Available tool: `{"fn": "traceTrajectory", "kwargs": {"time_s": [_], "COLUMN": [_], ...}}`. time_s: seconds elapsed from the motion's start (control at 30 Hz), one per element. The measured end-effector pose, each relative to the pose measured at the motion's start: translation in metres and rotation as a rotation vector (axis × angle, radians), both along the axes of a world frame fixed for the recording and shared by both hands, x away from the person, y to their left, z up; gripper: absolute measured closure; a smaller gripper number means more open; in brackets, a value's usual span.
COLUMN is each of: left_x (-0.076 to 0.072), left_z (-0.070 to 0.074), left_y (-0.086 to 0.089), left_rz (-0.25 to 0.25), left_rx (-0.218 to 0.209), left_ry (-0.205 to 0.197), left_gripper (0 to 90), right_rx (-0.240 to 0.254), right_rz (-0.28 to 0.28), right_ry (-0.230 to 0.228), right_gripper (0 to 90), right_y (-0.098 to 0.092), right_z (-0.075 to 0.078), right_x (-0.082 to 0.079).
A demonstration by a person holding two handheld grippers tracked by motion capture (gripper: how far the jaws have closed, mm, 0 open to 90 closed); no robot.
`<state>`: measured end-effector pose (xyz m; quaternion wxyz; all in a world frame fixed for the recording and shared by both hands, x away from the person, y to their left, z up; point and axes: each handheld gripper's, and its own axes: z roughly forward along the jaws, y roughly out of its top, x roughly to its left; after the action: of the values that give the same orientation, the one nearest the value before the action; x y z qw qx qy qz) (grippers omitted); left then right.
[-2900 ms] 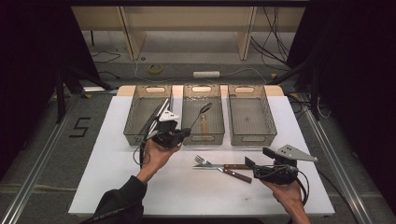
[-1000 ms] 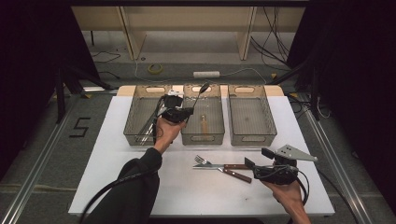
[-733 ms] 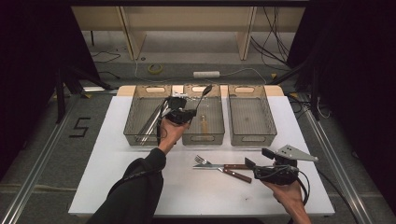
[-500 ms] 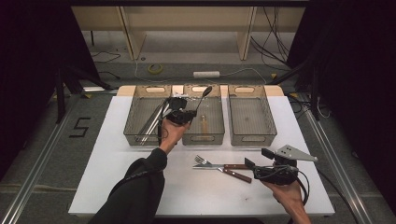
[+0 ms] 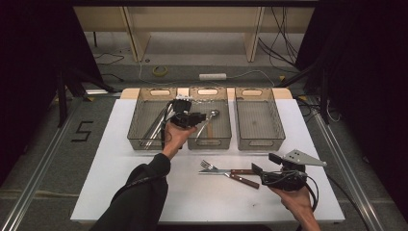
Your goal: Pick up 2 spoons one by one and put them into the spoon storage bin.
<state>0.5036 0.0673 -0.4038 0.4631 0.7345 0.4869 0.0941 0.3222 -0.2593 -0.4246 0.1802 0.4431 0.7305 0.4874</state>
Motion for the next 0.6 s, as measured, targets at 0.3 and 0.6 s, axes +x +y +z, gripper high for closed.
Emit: {"fn": "traceTrajectory", "kwargs": {"time_s": [0.3, 0.6], "left_x": [-0.032, -0.064], "left_z": [0.014, 0.007], "left_y": [0.031, 0.061], "left_rz": [-0.063, -0.08], "left_rx": [0.013, -0.045], "left_ry": [-0.031, -0.067], "left_gripper": [40.4, 32.8], "right_rx": [-0.004, -0.017], "right_rz": [0.019, 0.04], "right_ry": [0.007, 0.02], "right_gripper": [22.5, 24.6], "right_y": [0.001, 0.004], "right_z": [0.0, -0.001], "right_x": [0.0, 0.002]}}
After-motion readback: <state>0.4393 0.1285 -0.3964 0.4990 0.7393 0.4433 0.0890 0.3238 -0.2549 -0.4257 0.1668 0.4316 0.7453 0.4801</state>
